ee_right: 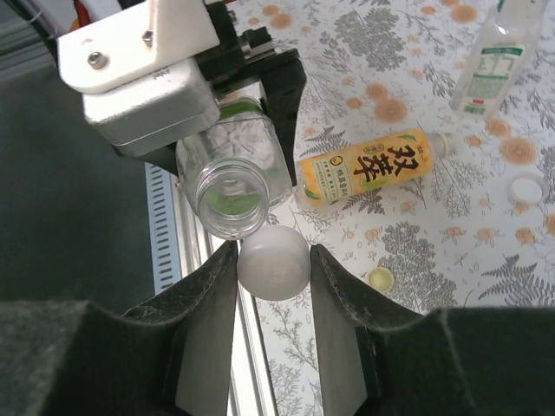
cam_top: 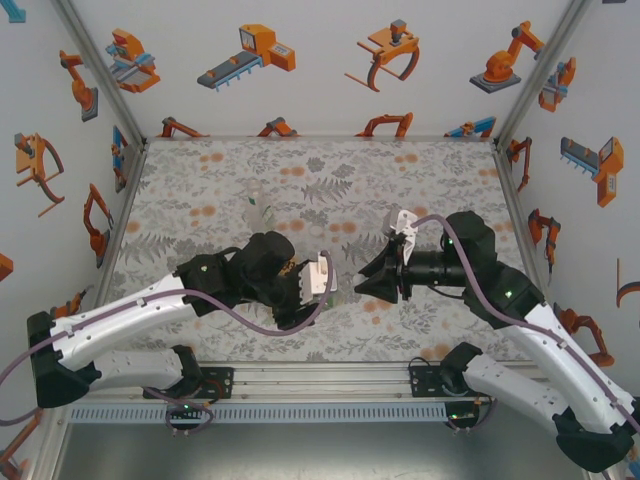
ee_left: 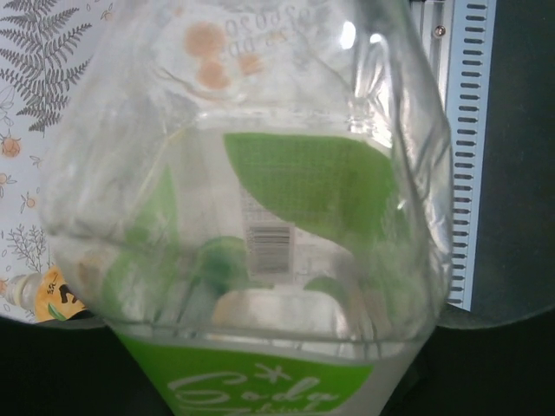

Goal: Screw on the bottle caps

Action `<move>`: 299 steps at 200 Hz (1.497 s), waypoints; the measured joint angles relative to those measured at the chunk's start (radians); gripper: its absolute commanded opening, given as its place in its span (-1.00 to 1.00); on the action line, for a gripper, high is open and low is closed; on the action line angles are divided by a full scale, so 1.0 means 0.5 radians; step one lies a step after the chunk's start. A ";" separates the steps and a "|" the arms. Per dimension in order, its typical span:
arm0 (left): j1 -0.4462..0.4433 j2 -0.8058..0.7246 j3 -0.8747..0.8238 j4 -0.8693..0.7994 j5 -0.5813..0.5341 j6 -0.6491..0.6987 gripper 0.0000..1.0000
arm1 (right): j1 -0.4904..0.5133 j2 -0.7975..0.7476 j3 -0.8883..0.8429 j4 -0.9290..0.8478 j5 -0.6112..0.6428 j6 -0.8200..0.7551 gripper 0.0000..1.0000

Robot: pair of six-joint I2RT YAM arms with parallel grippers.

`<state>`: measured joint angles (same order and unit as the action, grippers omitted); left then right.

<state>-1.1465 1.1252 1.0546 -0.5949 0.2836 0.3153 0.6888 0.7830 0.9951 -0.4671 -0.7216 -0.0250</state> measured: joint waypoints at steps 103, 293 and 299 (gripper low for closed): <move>-0.034 -0.031 0.008 -0.056 -0.091 0.043 -1.00 | 0.000 -0.017 0.081 -0.065 -0.130 -0.168 -1.00; -0.051 -0.011 0.018 -0.083 -0.105 0.058 -1.00 | 0.212 0.124 0.170 0.027 -0.060 -0.162 -1.00; -0.051 -0.011 0.019 -0.089 -0.105 0.058 -1.00 | 0.222 0.124 0.170 0.030 -0.044 -0.162 -1.00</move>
<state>-1.1721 1.1198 1.0641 -0.6392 0.2310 0.3443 0.7998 0.8448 1.0801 -0.4522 -0.7437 -0.1059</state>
